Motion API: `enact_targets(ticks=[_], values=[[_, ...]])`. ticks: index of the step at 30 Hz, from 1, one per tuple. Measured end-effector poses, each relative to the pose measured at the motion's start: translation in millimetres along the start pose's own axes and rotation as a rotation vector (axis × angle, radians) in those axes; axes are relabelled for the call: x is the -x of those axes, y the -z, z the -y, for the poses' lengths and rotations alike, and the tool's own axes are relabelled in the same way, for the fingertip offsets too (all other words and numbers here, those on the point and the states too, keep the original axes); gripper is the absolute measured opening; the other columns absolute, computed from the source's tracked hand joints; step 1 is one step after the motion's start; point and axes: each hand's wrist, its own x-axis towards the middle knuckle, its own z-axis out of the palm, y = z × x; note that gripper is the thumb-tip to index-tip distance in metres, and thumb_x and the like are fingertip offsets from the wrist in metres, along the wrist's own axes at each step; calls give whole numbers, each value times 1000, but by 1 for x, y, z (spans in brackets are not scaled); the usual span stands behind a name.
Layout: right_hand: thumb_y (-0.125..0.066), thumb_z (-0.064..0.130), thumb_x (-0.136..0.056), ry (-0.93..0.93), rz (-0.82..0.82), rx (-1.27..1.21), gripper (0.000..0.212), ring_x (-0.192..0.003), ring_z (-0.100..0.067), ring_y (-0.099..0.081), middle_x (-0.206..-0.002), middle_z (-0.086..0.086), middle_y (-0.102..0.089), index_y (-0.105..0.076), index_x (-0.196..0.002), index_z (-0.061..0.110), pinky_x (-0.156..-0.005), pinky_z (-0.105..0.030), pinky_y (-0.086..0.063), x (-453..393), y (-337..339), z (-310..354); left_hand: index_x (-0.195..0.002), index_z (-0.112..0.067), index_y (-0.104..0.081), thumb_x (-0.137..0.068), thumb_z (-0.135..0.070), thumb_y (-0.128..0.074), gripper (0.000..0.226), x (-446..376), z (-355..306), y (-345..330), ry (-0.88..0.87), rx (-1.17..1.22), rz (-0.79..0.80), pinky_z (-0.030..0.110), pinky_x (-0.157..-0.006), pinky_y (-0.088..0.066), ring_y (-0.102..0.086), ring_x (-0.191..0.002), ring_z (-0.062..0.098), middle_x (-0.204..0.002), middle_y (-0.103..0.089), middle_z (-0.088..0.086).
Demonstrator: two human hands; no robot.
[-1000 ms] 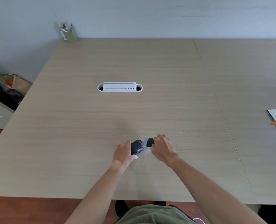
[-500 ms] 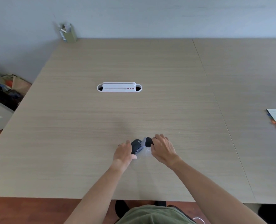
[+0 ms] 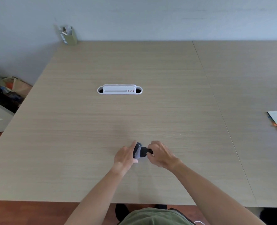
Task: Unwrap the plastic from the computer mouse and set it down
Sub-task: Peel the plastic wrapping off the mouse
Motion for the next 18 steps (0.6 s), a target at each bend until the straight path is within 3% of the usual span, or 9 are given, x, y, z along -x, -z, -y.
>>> enact_targets(ticks=[2, 5, 9, 13, 18], values=[[-49, 18, -85, 4, 16, 23, 17, -87, -26, -55, -87, -8, -58, -58, -78, 6, -73, -35, -45, 0, -4, 4, -147, -31, -26, -81, -35, -72, 80, 1, 0, 0, -30, -56, 5, 35, -70, -47, -62, -94, 33, -105, -63, 15], [-46, 15, -90, -96, -94, 111, 18, -93, -27, -56, -96, -10, -60, -61, -89, 4, -82, -35, -45, -4, -8, 5, -149, -31, -21, -81, -36, -71, 84, 2, 1, 2, -40, -115, 45, 39, -79, -50, -62, -98, 36, -109, -61, 16], [-48, 16, -89, -137, -161, 98, 18, -93, -26, -55, -94, -10, -61, -61, -87, 5, -80, -36, -46, -4, -3, 2, -150, -34, -15, -80, -20, -71, 90, -1, 2, 7, -74, -123, 95, 42, -79, -52, -63, -94, 37, -106, -63, 15], [-50, 17, -83, 15, 18, -24, 15, -82, -29, -55, -82, -10, -57, -55, -73, 7, -68, -35, -42, 2, -2, 11, -150, -33, -16, -83, -16, -68, 86, -7, 1, 12, -102, -179, 151, 43, -78, -54, -64, -93, 36, -108, -64, 14], [-48, 16, -87, -122, -100, 81, 19, -94, -29, -56, -95, -12, -62, -62, -87, 4, -83, -38, -47, -2, -8, 11, -151, -31, -12, -83, -4, -66, 91, -7, 2, 14, -119, -232, 183, 44, -81, -52, -63, -102, 36, -118, -60, 14]])
